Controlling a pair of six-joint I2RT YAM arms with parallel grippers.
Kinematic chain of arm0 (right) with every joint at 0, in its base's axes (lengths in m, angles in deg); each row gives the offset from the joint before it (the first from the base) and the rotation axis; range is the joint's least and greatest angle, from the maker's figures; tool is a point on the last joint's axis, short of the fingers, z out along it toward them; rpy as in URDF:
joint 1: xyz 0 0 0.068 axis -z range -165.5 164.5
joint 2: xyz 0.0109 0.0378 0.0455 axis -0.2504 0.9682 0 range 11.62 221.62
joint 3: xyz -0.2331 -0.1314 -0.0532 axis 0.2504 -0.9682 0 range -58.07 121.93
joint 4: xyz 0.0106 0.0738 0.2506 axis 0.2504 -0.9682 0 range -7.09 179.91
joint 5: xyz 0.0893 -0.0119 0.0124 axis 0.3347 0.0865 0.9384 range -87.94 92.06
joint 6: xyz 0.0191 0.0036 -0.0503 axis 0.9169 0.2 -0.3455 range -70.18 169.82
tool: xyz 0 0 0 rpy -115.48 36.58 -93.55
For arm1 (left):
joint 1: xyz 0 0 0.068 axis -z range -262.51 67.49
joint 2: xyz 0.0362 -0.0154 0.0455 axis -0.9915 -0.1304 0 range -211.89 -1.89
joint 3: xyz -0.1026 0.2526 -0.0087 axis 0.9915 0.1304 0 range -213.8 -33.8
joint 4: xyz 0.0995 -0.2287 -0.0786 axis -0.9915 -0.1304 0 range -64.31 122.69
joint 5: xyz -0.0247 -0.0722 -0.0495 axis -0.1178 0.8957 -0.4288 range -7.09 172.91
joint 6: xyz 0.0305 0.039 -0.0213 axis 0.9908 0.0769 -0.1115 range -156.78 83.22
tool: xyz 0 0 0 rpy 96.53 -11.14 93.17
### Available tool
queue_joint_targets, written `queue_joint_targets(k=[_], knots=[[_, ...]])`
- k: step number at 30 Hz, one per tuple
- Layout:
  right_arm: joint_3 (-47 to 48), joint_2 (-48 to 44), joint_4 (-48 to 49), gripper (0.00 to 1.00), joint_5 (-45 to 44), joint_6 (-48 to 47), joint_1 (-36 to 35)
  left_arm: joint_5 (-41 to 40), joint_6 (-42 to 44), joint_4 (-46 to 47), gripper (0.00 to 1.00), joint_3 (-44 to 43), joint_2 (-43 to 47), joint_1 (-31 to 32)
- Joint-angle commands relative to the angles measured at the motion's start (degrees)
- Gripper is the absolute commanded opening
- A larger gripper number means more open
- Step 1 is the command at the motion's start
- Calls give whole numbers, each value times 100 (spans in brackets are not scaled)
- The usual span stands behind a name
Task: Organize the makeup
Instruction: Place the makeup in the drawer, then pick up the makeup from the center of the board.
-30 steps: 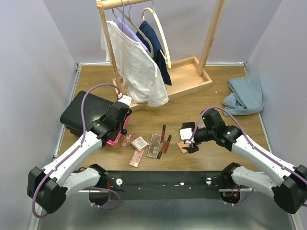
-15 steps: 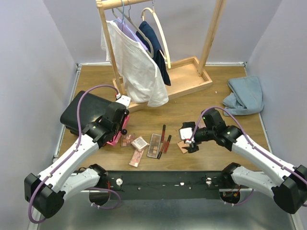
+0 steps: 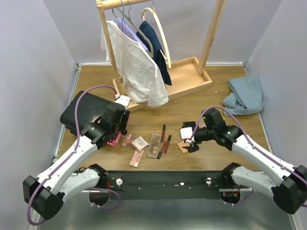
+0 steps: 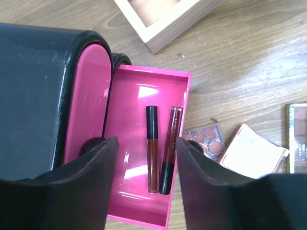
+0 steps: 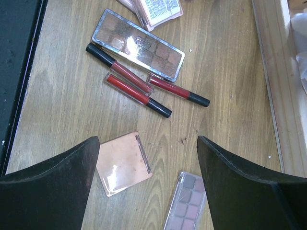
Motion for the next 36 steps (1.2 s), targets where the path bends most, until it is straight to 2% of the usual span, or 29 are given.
queue_joint_targets(k=[1, 6, 11, 17, 24, 32, 36], knots=[[-60, 18, 28, 90, 134, 35, 47, 204, -149, -47, 68, -160, 350, -27], [-78, 158, 11, 90, 265, 44, 55, 634, -290, 181, 80, -81, 789, -36], [-95, 351, -103, 90, 468, -105, 47, 1117, -483, 533, 87, 77, 1334, -27], [-16, 720, -490, 90, 854, -615, 47, 2181, -686, 1341, 94, 735, 2002, -36], [80, 1098, -604, 89, 899, -835, -23, 2235, -712, 1333, 95, 921, 2214, -36], [537, 1652, -999, 88, 381, -1300, -147, 2042, -835, 1202, 99, 956, 2478, -27], [818, 1863, -1105, 84, 126, -1441, -234, 1804, -835, 1114, 99, 921, 2530, -27]])
